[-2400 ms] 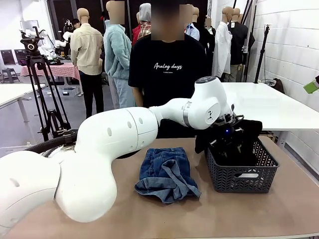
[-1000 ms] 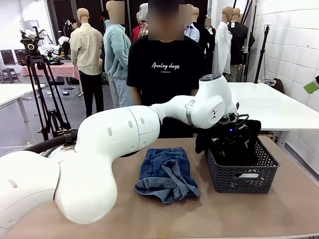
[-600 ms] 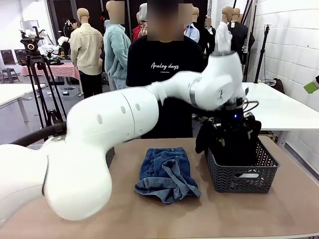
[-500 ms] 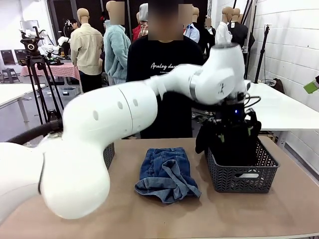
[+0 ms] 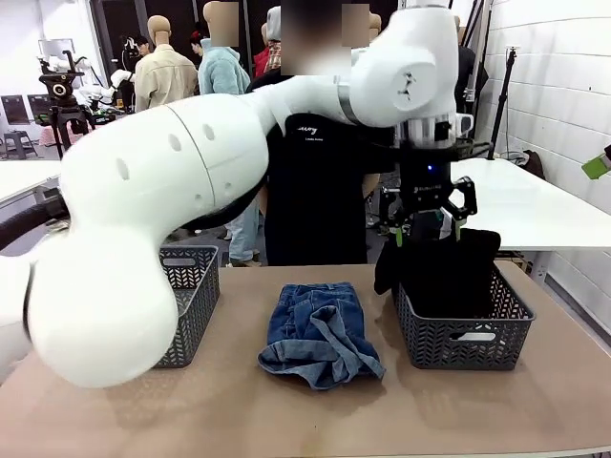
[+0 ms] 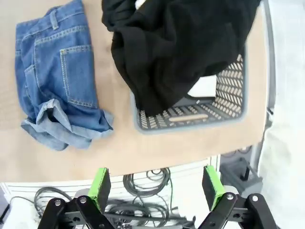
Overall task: Sort the tops and bottoms.
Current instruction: Lift clothes from the center of the table with your right hand.
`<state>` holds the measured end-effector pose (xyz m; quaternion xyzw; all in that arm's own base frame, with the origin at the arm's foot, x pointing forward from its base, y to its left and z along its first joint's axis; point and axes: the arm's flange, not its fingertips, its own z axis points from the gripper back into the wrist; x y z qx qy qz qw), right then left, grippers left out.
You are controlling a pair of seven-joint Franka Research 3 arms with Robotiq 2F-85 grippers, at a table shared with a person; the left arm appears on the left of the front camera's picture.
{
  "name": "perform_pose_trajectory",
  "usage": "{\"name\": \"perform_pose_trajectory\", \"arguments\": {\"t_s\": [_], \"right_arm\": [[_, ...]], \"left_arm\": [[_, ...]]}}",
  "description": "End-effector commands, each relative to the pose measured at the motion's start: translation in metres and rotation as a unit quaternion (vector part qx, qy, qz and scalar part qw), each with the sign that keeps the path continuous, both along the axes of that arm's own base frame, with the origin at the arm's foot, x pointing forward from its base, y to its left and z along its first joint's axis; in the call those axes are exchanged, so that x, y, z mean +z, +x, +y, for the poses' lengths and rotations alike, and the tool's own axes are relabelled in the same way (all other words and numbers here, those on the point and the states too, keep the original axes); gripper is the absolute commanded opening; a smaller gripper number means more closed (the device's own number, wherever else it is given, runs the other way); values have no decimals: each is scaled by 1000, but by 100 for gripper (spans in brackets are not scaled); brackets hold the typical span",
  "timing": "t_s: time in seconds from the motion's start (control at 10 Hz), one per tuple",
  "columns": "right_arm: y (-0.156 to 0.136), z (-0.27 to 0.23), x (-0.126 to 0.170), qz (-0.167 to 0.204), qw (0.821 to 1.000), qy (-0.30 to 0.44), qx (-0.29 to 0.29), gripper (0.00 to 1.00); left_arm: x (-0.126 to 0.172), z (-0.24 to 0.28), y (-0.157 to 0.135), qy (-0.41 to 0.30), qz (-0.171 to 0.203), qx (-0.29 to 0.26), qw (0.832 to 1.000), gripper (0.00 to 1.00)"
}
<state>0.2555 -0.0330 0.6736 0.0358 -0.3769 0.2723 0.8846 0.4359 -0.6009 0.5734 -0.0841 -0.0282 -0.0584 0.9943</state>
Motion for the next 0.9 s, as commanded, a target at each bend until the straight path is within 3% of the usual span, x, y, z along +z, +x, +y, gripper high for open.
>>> {"name": "perform_pose_trajectory", "arguments": {"t_s": [0.0, 0.1, 0.2, 0.6, 0.8], "right_arm": [[2, 1, 0, 0, 1000, -5, -1, 100], [2, 1, 0, 0, 1000, -5, -1, 100], [2, 1, 0, 0, 1000, -5, -1, 100], [2, 1, 0, 0, 1000, -5, -1, 100], [2, 1, 0, 0, 1000, -5, -1, 100]], "left_arm": [[3, 39, -34, -18, -15, -65, 998, 100], [-1, 31, -43, 16, -65, -15, 998, 100], [13, 3, -3, -8, -5, -27, 1000, 100], [16, 2, -6, -2, -16, -30, 999, 100], [24, 64, -25, 36, -105, -65, 992, 100]]}}
